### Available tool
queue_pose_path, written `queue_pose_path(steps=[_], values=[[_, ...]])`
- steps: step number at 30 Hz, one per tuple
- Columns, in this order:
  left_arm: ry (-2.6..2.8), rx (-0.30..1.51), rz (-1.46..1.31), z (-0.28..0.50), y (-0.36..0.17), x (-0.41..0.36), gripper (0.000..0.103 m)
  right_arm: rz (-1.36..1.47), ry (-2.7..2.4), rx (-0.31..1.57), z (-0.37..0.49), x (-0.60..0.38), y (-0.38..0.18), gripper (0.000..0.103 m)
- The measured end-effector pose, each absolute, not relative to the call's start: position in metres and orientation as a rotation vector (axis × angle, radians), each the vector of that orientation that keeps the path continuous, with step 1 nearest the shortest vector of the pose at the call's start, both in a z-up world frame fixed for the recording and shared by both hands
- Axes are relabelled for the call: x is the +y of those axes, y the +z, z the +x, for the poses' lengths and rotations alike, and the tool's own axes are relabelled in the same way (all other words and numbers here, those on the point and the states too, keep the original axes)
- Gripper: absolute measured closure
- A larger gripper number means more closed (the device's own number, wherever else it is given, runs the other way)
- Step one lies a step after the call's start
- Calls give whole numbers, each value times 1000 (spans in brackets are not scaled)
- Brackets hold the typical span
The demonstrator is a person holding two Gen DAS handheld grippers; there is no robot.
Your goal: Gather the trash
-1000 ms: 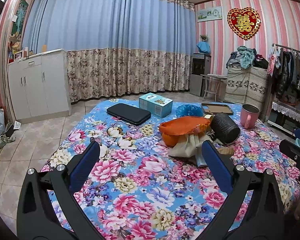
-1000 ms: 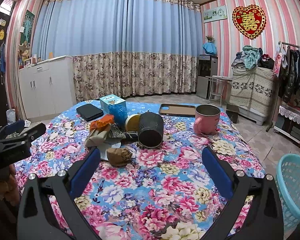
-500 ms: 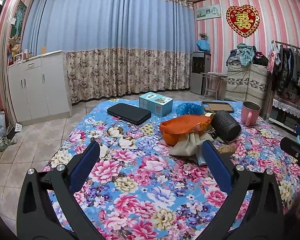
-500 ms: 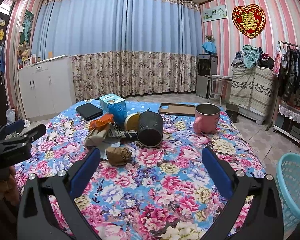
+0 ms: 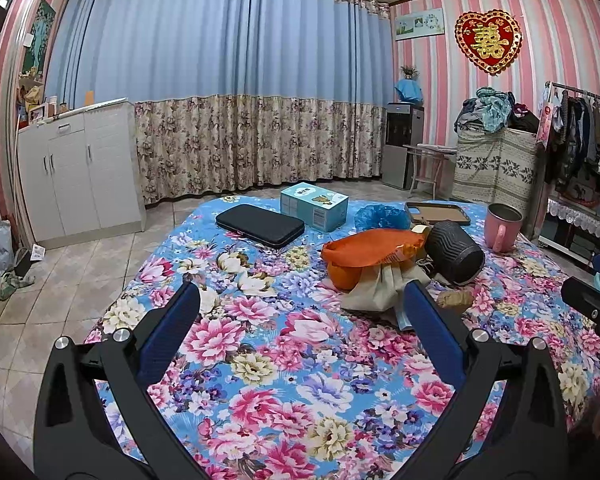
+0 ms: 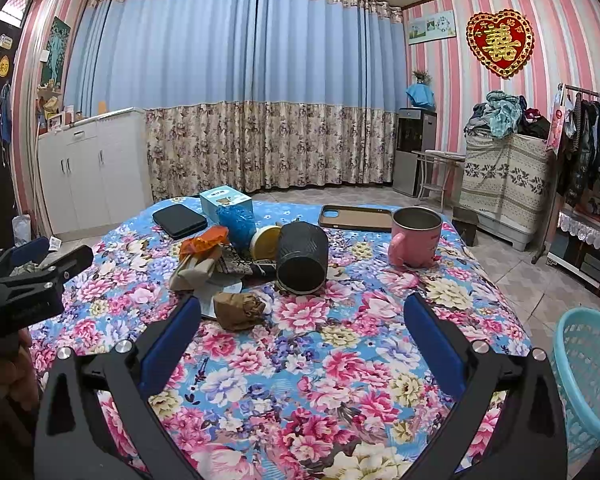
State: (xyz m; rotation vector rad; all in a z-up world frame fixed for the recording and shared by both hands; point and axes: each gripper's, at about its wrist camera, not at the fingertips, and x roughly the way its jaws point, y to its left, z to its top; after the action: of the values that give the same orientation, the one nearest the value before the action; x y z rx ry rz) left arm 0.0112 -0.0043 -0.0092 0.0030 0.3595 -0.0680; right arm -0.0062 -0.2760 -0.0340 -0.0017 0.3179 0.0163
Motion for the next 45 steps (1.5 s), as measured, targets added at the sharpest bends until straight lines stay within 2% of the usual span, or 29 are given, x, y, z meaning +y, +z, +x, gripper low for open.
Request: queue_pose_path(steps=[45], values=[[-71,365,13,11,-10,-8,5,-2,17,319,-6,-275,-34,4]])
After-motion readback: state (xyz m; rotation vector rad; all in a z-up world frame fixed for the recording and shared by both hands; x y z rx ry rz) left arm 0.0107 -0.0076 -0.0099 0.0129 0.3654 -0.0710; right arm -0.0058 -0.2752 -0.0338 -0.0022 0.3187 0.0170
